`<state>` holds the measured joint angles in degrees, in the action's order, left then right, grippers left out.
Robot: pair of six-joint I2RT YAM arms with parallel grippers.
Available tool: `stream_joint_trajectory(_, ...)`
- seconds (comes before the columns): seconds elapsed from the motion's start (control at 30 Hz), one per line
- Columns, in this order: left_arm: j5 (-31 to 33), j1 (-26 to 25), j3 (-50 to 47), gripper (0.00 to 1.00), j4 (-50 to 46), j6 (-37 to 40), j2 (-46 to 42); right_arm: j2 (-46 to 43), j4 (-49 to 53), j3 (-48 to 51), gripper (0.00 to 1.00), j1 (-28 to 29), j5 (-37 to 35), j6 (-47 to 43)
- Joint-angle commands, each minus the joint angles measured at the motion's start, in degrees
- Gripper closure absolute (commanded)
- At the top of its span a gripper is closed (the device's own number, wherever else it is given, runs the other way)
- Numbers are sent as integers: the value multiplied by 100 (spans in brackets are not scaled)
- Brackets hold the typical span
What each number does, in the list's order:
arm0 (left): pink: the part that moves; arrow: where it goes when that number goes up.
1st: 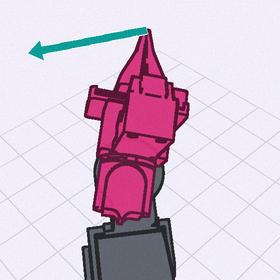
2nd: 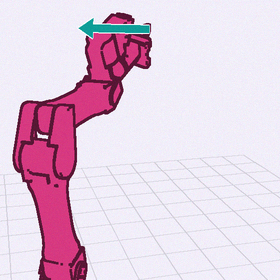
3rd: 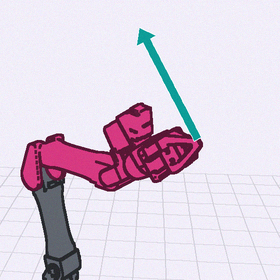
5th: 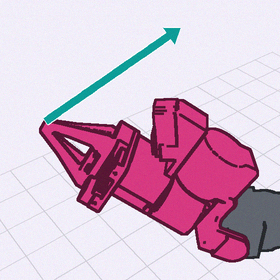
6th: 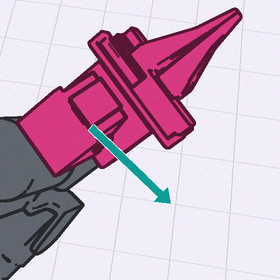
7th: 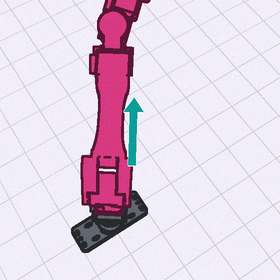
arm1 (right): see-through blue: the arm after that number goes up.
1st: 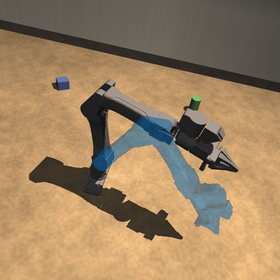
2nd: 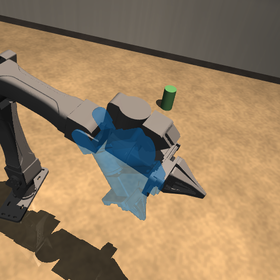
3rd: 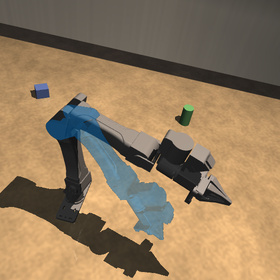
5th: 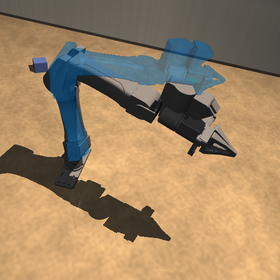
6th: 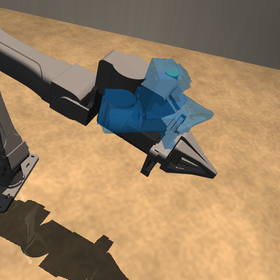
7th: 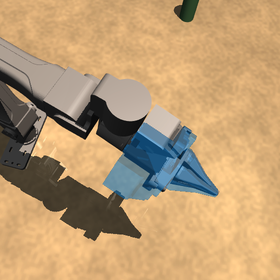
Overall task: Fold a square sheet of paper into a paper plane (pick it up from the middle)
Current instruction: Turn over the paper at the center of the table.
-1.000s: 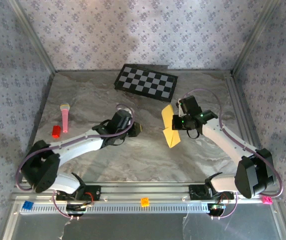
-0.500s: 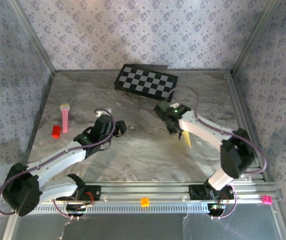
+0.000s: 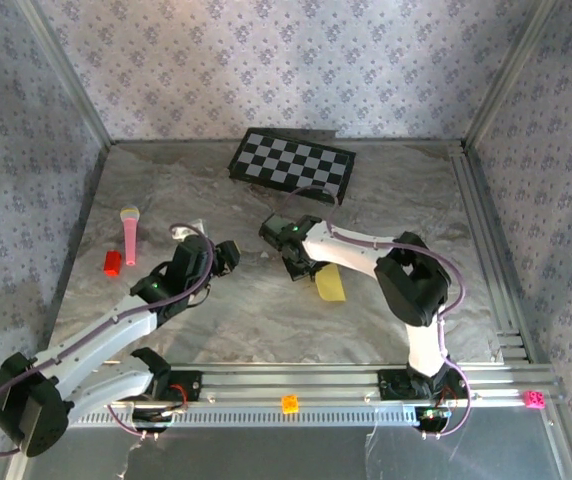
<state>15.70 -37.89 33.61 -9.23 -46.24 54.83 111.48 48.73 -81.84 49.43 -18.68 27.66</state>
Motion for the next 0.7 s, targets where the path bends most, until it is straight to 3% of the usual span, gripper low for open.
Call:
stream_joint_trajectory(0.0, -59, 45, -51, 41, 36, -17, -67, 151, -161, -237, 93, -14, 586, 109)
stream_joint_trajectory(0.17, -451, 62, 28, 41, 175, 140, 124, -54, -762, -18, 83, -219, 1551, 142)
stream_joint_trajectory(0.23, -673, 69, 128, 41, 185, 255, 272, -499, -1385, 447, 63, -401, 2210, 77)
stream_joint_trajectory(0.27, -757, 62, 188, 41, 170, 290, 367, -707, -1749, 673, 58, -515, 2578, 47)
stream_joint_trajectory(0.4, -1163, 75, 509, 40, 75, 395, 849, -1570, -2653, 1700, 48, -1067, 3500, 281)
stream_joint_trajectory(0.5, -1491, 77, 717, 41, 108, 397, 1230, -2100, -2958, 2378, 52, -1550, 3825, 326)
stream_joint_trajectory(0.67, -2154, 75, 1082, 45, 180, 440, 1971, -2619, -3701, 3555, 77, -2467, 4815, 590)
